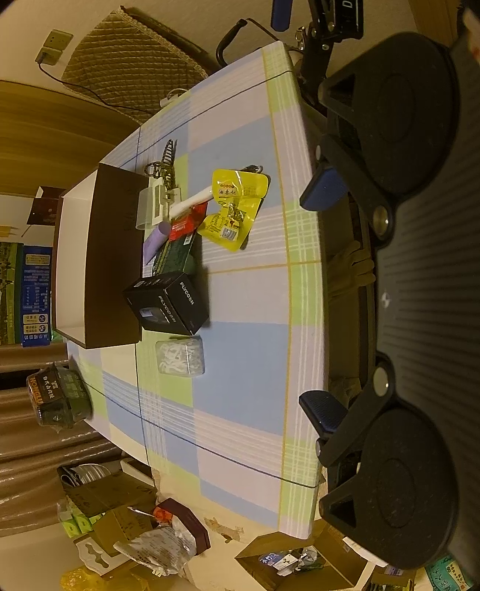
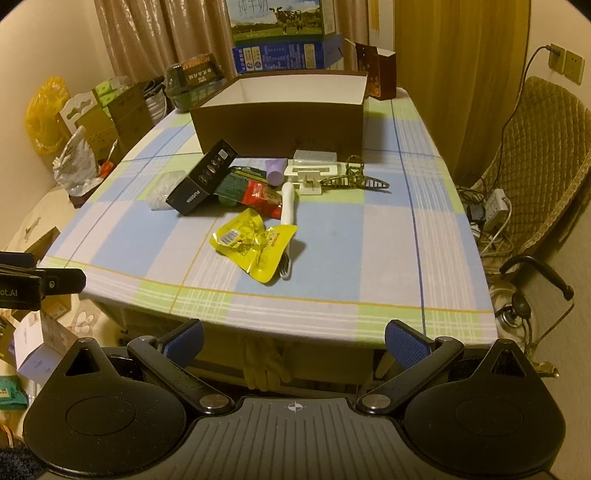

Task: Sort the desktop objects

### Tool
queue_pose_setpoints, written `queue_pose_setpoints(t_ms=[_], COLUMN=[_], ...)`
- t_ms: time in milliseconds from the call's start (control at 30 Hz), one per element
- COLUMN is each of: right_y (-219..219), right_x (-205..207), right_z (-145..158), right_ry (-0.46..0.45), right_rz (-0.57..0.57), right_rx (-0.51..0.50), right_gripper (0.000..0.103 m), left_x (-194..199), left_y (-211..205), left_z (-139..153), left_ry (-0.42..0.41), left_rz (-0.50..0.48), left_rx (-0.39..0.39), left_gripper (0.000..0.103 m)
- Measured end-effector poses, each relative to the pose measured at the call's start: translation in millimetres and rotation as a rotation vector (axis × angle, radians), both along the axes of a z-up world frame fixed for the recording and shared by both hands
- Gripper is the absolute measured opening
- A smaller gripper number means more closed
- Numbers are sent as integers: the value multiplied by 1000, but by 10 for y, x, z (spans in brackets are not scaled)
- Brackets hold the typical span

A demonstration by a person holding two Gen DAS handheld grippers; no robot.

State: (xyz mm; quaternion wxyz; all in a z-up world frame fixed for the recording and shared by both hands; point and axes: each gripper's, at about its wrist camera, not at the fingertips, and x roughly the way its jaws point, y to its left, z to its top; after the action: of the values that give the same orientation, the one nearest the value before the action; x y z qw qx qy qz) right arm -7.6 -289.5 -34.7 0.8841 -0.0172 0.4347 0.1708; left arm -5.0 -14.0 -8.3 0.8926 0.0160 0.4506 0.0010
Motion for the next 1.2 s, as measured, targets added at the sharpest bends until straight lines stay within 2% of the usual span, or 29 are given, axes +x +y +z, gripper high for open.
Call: queue_pose_setpoints(t_ms=[1200], right_y=[-53], right_x=[161], right_z=[-5], right_ry=[-4], right_rz=[7], right_rx=[11], right_gripper=[101], left_x=[203], left_y=[-102], left_z=[-56], left_ry=[31], left_rz=[-19], left_rx=[10], left_gripper=[102])
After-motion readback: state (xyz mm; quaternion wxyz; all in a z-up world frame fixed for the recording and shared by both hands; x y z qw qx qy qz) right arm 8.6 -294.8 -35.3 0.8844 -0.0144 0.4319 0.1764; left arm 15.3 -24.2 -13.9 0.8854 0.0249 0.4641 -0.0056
